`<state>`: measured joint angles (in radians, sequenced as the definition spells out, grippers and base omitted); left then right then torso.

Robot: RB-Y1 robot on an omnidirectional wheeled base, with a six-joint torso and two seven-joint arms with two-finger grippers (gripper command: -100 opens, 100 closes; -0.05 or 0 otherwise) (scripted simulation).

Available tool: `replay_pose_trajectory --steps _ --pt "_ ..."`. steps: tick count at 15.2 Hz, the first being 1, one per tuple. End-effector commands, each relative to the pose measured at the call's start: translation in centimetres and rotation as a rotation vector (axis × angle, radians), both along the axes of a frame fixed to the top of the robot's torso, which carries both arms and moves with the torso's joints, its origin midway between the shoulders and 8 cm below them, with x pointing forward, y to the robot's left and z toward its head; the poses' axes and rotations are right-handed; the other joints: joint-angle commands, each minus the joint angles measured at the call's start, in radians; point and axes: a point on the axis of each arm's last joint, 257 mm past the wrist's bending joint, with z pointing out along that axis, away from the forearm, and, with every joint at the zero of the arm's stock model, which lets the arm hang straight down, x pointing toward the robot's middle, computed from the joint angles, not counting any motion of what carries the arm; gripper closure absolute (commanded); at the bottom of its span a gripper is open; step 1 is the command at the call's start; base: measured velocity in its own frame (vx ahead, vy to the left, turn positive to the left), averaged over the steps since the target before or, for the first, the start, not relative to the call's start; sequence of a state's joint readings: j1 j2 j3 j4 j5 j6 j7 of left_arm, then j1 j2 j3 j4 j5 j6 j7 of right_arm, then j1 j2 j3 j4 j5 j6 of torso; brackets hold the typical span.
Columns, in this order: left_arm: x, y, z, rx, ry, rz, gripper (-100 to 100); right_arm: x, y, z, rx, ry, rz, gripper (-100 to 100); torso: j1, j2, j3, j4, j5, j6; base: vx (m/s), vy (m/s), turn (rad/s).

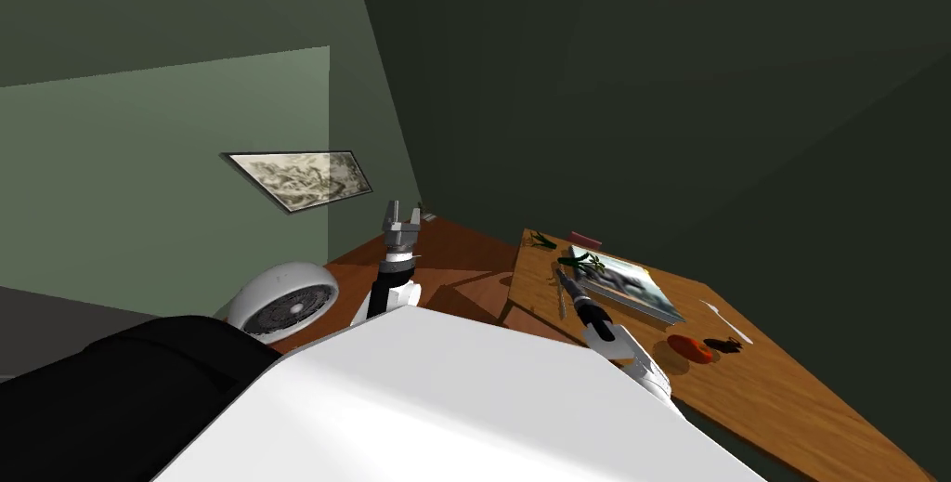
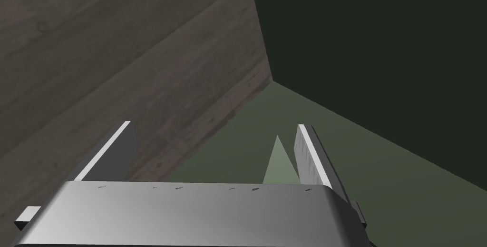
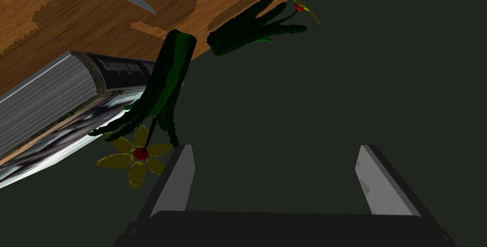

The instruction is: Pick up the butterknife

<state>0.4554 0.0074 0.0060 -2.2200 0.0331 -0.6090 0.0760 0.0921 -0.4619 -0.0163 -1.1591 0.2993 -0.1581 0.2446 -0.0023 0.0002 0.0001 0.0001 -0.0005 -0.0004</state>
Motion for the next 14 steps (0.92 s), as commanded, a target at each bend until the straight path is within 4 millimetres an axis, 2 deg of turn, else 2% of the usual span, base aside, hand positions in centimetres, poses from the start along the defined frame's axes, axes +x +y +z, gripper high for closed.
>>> replay_pose_trajectory --steps 1,6,10,14 --pt "0.0 0.0 0.0 0.000 0.000 0.000 0 -0.4 -1.1 -1.3 -0.022 0.040 -0.017 -100 0.000 0.000 0.000 0.000 0.000 0.000 -0.027 -0.023 0.168" --pt "0.0 0.0 0.0 0.000 0.000 0.000 0 -0.7 -3.2 -3.3 -0.078 0.111 -0.042 -100 0.000 0.000 0.000 0.000 0.000 0.001 -0.023 -0.021 0.114" --pt "0.0 0.0 0.0 0.000 0.000 0.000 0 -2.0 -4.8 -5.5 -0.103 0.178 -0.069 -100 0.000 0.000 0.000 0.000 0.000 0.000 -0.022 -0.023 0.142" --pt "0.0 0.0 0.0 0.000 0.000 0.000 0 -2.8 -5.9 -6.7 -0.126 0.223 -0.085 -100 0.000 0.000 0.000 0.000 0.000 0.000 -0.024 -0.018 0.103"
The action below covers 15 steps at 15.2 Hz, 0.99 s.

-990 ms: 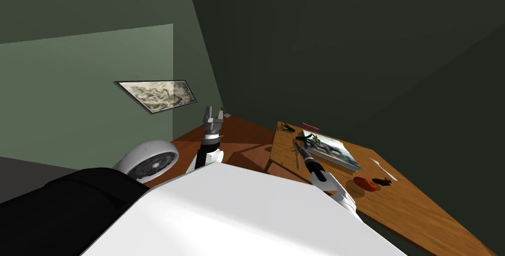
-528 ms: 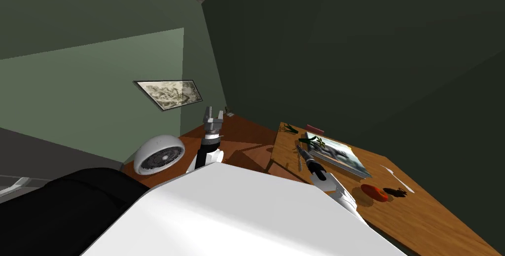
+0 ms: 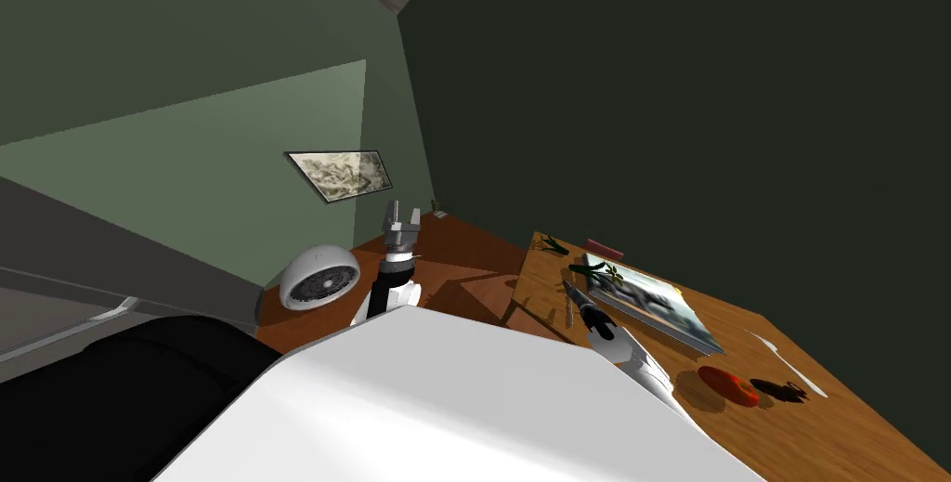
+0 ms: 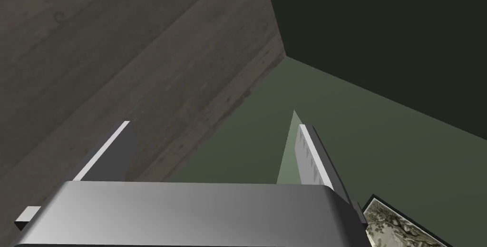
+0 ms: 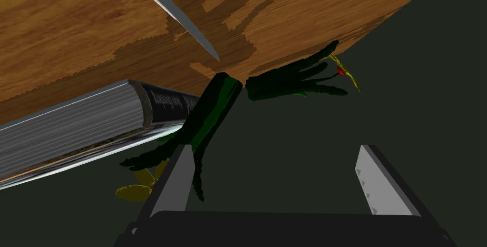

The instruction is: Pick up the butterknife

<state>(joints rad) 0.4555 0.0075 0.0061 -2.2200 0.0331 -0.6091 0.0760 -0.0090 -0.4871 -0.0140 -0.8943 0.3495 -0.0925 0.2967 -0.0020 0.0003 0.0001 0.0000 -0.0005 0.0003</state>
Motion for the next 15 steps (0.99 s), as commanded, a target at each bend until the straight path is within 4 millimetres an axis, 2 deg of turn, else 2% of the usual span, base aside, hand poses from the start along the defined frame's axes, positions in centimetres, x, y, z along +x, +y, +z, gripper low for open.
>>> replay_pose_trajectory --steps 1,9,15 --pt "0.0 0.0 0.0 0.000 0.000 0.000 0 -0.3 -0.9 -0.9 -0.026 0.040 -0.012 -100 0.000 0.000 0.000 0.000 0.000 0.000 -0.025 -0.015 0.104" --pt "0.0 0.0 0.0 0.000 0.000 0.000 0 -2.7 -3.4 -3.8 -0.078 0.159 -0.053 -100 0.000 0.000 0.000 0.000 0.000 0.000 -0.023 -0.017 0.125" --pt "0.0 0.0 0.0 0.000 0.000 0.000 0 -5.3 -5.2 -6.3 -0.114 0.269 -0.088 -100 0.000 0.000 0.000 0.000 0.000 0.000 -0.029 -0.017 0.135"
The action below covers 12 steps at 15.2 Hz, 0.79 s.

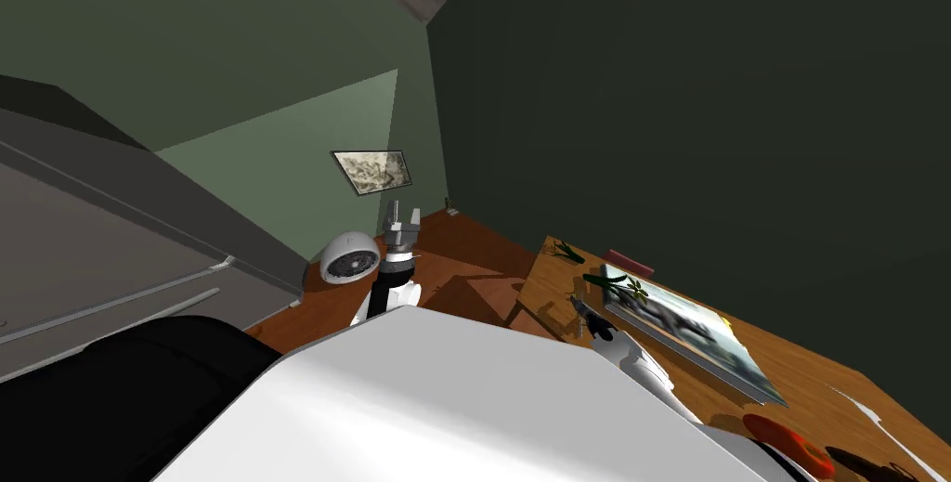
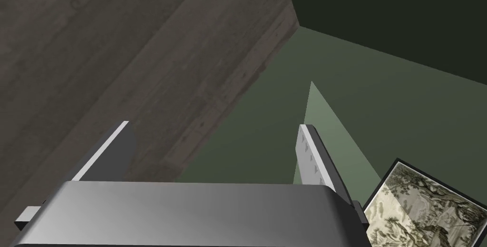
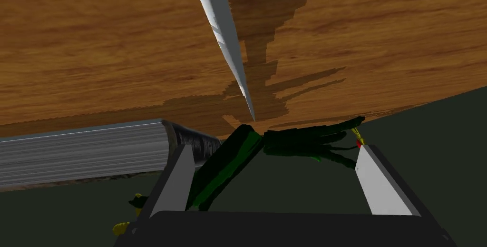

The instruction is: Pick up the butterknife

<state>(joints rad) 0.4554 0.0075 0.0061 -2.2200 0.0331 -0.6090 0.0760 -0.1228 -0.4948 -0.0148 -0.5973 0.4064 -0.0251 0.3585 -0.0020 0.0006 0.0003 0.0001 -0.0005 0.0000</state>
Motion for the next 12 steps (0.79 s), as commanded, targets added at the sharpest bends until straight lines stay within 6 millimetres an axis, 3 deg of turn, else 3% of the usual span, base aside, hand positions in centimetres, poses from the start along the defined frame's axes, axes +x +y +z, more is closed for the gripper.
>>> replay_pose_trajectory --steps 1,6,7,8,10,12 --pt "0.0 0.0 0.0 0.000 0.000 0.000 0 -0.9 -0.7 -0.8 -0.019 0.048 -0.014 -100 0.000 0.000 0.000 0.000 0.000 0.000 -0.032 -0.020 0.181" --pt "0.0 0.0 0.0 0.000 0.000 0.000 0 -3.3 -1.5 -2.6 -0.038 0.134 -0.038 -100 0.000 0.000 0.000 0.000 0.000 0.000 -0.029 -0.019 0.131" --pt "0.0 0.0 0.0 0.000 0.000 0.000 0 -2.7 -1.3 -2.3 -0.031 0.113 -0.034 -100 0.000 0.000 0.000 0.000 0.000 0.000 -0.014 -0.010 0.047" --pt "0.0 0.0 0.0 0.000 0.000 0.000 0 -2.3 0.2 -2.9 -0.033 0.118 -0.015 -100 0.000 -0.001 0.000 0.000 0.000 0.000 0.017 -0.030 -0.105" --pt "0.0 0.0 0.0 0.000 0.000 0.000 0 -3.0 0.0 -3.2 -0.031 0.130 -0.024 -100 -0.001 -0.004 -0.002 -0.001 0.000 0.001 0.039 -0.043 -0.091" --pt "0.0 0.0 0.0 0.000 0.000 0.000 0 -2.1 1.0 -3.0 -0.033 0.118 -0.006 -100 -0.001 -0.004 -0.002 -0.001 0.000 0.000 0.023 -0.029 -0.020"
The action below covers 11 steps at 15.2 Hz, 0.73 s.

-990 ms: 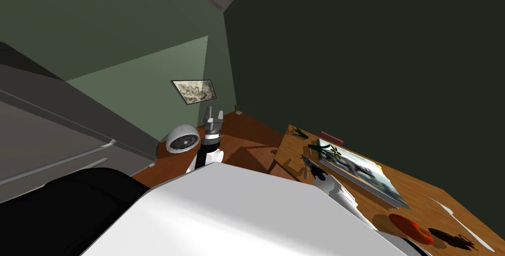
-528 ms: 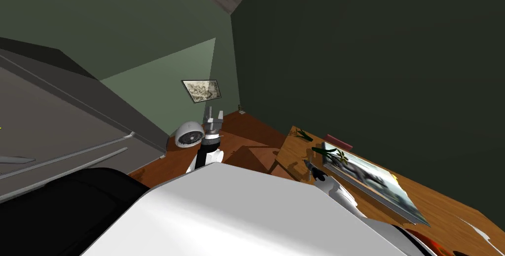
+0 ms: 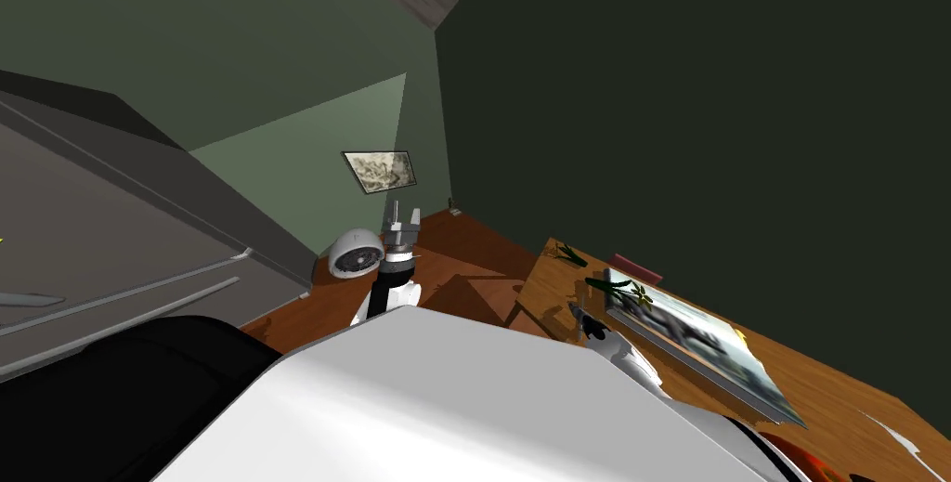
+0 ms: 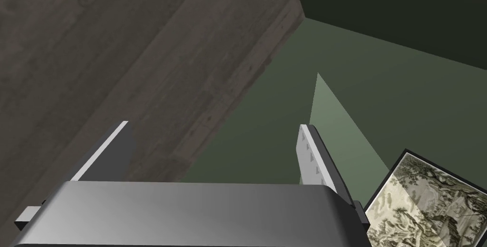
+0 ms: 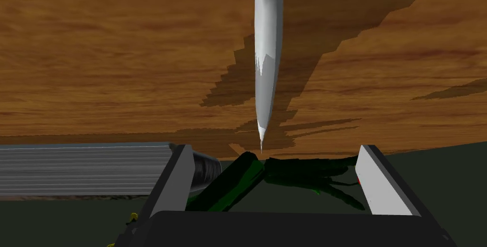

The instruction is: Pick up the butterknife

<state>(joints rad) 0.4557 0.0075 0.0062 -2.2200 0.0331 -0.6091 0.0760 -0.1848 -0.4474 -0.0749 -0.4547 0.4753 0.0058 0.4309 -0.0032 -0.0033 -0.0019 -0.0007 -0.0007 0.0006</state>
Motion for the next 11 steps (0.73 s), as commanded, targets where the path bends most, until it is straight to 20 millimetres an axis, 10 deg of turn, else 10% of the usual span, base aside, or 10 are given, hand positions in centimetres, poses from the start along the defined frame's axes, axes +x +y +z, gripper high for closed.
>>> replay_pose_trajectory --steps 1,11 --pt "0.0 0.0 0.0 0.000 0.000 0.000 0 0.5 1.3 -0.2 0.000 -0.002 0.016 -100 0.000 0.000 0.000 0.000 0.000 0.000 0.038 -0.042 -0.107" --pt "0.0 0.0 0.0 0.000 0.000 0.000 0 1.8 5.3 -0.9 -0.003 -0.002 0.065 -100 0.002 0.001 0.001 0.000 0.000 0.000 0.018 -0.026 -0.072"
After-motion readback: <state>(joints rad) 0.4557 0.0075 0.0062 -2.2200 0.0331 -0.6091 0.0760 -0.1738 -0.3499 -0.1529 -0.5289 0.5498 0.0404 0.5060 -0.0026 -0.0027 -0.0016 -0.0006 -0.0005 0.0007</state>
